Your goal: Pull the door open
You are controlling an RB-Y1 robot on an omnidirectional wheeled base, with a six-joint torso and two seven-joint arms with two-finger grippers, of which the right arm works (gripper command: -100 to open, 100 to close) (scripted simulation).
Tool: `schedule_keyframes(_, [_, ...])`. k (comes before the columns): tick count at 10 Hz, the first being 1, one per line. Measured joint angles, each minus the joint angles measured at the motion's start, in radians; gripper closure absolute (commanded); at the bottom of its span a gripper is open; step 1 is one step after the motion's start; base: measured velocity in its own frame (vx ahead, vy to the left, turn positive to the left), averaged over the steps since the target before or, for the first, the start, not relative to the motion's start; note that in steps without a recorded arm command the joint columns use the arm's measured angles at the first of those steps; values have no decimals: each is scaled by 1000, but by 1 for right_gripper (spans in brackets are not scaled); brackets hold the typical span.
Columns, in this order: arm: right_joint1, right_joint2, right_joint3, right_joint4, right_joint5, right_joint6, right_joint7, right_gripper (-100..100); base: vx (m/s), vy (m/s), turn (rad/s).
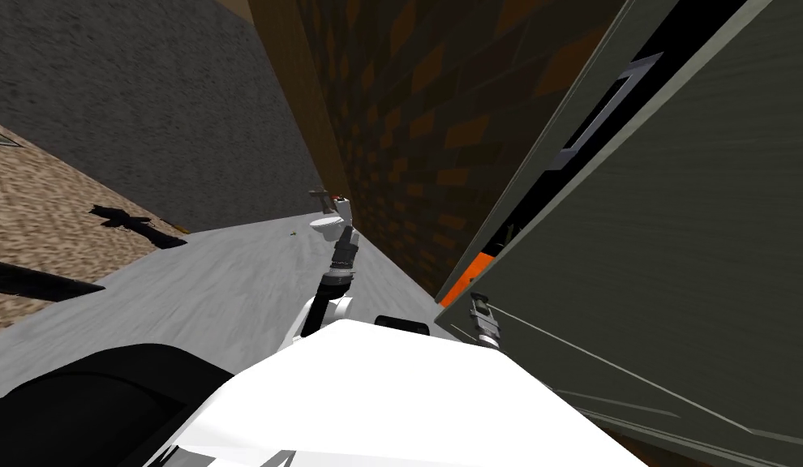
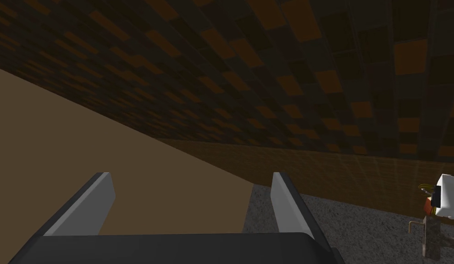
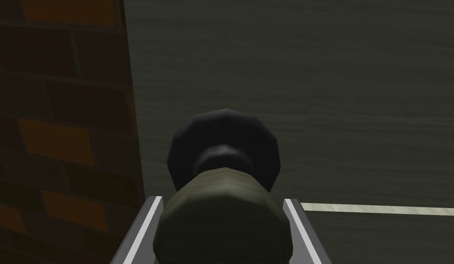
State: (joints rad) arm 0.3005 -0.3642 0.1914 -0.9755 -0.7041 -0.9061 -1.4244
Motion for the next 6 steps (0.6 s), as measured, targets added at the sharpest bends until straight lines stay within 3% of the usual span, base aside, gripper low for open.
schedule_keyframes(3, [14,-31,41,-2,19,-19,-45,100,-247,-10,116])
schedule_keyframes(4, [21,-40,52,-8,24,-24,-56,100,-114,10,23])
schedule_keyframes(6, [29,-51,63,-6,29,-27,-67,100,-233,-9,147])
